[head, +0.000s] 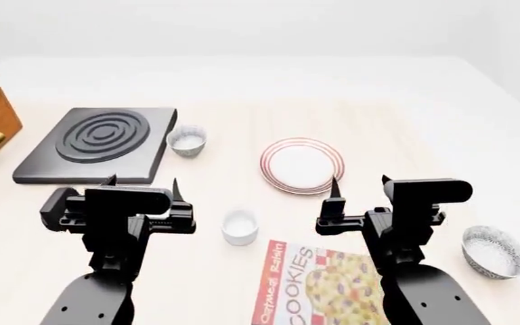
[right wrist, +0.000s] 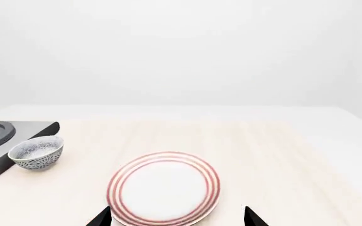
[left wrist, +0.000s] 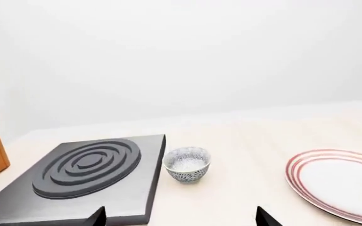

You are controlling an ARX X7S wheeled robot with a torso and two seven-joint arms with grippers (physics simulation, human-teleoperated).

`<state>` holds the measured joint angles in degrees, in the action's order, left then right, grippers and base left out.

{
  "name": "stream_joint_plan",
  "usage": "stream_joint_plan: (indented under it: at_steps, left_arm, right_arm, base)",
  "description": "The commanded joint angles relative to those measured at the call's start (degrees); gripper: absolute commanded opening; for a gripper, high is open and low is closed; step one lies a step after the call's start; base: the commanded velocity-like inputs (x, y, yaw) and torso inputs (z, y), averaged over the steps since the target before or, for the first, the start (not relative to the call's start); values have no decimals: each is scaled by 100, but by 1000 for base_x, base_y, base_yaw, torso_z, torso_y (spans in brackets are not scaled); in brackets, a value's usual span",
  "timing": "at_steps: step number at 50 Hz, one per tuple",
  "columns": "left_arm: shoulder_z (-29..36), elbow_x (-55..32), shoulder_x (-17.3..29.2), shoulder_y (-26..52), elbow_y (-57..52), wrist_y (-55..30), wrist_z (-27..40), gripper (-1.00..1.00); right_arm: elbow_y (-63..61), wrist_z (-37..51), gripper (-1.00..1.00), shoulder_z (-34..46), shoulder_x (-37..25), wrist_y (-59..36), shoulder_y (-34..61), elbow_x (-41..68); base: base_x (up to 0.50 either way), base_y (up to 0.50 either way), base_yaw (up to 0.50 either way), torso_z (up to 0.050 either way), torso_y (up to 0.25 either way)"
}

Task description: Pick the akita bowl next to the cookies box and place it on the plate.

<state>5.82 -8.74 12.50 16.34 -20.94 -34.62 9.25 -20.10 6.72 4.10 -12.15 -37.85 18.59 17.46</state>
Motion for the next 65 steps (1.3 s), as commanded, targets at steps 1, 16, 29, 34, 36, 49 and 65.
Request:
stream_joint_plan:
  at_steps: [1,16,29,34,36,49,65]
  left_arm:
    - [25,1,45,27,29,1,37,100]
    - [43,-37,74,33,31,15,70,100]
    - [44,-63,123,15,12,16,98,100]
    - [59,-62,134,17,27,36,109,100]
    - [59,-66,139,18,34,42,114,100]
    - [52,-100,175,15,33,59,137,100]
    - [78,-89,213,72,50,33,208,100]
  right_arm:
    - [-2,18,100,20,-25,-16,34,46]
    - [48,42,100,63,-58,-48,72,90]
    - [-700,499,100,-286,-491,-2342,868,463]
    - [-1081,569,100,-526,-912,-3363,1432,600]
    - [-1170,579,100,-559,-1034,-3926,1650,706]
    - [9,1902,100,244,-2971,-4696,2916,4481]
    - [1528,-382,100,1793,-4655,-4018,3323,3716]
  base:
    - [500,0,0,0,0]
    - [500,0,0,0,2]
    - [0,0,0,0,0]
    - [0,0,0,0,0]
    - [0,0,0,0,0]
    - [0,0,0,0,0]
    - [0,0,0,0,0]
